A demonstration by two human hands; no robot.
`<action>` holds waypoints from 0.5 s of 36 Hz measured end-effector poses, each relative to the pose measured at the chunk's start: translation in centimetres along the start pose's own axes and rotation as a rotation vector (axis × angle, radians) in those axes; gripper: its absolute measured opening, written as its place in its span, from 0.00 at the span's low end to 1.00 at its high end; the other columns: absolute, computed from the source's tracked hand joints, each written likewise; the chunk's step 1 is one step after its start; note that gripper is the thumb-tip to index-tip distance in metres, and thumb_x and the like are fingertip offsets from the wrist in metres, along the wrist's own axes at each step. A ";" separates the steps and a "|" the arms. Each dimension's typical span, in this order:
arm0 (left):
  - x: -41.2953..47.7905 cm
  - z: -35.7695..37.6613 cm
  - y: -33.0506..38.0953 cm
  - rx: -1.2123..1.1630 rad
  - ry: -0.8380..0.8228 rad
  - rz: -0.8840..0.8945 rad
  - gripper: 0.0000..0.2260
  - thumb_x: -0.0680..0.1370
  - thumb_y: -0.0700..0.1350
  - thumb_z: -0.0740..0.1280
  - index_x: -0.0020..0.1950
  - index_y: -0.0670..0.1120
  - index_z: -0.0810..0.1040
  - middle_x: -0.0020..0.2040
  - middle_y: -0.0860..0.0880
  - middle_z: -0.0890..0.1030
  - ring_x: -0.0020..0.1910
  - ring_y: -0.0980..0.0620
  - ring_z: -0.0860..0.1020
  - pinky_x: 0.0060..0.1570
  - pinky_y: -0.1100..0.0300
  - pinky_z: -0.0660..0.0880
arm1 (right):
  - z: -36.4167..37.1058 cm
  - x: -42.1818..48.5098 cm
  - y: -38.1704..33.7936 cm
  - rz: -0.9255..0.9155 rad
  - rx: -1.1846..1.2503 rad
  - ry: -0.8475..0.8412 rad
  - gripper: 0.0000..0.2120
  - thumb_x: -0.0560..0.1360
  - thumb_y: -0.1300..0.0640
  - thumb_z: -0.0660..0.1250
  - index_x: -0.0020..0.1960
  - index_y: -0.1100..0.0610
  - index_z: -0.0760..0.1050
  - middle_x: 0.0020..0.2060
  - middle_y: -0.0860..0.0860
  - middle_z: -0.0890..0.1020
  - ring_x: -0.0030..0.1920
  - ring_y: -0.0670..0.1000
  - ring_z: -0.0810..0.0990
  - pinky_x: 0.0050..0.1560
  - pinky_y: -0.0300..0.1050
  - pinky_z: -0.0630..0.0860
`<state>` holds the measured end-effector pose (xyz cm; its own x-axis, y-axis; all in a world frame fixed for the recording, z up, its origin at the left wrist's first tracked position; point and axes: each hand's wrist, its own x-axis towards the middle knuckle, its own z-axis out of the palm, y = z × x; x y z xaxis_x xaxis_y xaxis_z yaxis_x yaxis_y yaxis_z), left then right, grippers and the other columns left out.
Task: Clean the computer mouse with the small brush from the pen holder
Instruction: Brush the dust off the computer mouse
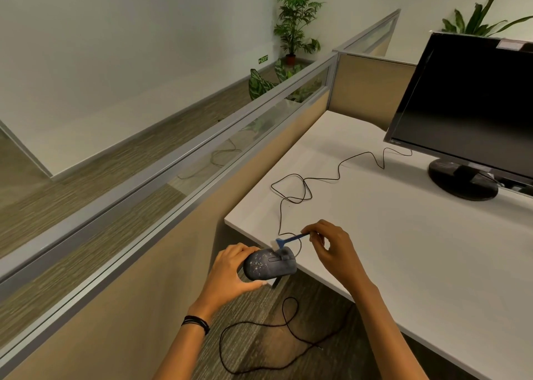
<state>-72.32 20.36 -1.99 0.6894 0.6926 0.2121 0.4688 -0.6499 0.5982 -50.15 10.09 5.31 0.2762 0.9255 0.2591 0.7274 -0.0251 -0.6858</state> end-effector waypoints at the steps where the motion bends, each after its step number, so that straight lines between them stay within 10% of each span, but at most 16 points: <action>1: 0.0 0.0 0.0 -0.002 0.000 -0.002 0.31 0.64 0.67 0.68 0.63 0.54 0.70 0.53 0.58 0.72 0.53 0.62 0.67 0.55 0.66 0.60 | 0.0 0.0 -0.1 0.003 0.003 -0.013 0.07 0.75 0.61 0.62 0.49 0.54 0.77 0.41 0.44 0.77 0.39 0.45 0.75 0.48 0.38 0.69; 18: -0.5 -0.1 -0.3 -0.016 0.020 0.002 0.30 0.65 0.66 0.68 0.63 0.54 0.71 0.52 0.58 0.72 0.53 0.62 0.67 0.55 0.63 0.63 | 0.5 0.5 -0.4 -0.027 -0.001 -0.053 0.07 0.75 0.62 0.62 0.47 0.55 0.78 0.40 0.44 0.78 0.38 0.44 0.75 0.45 0.28 0.68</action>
<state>-72.87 20.26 -2.23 0.6791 0.6976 0.2286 0.4586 -0.6463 0.6099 -50.62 10.77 5.35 0.2230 0.9446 0.2407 0.7343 -0.0004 -0.6788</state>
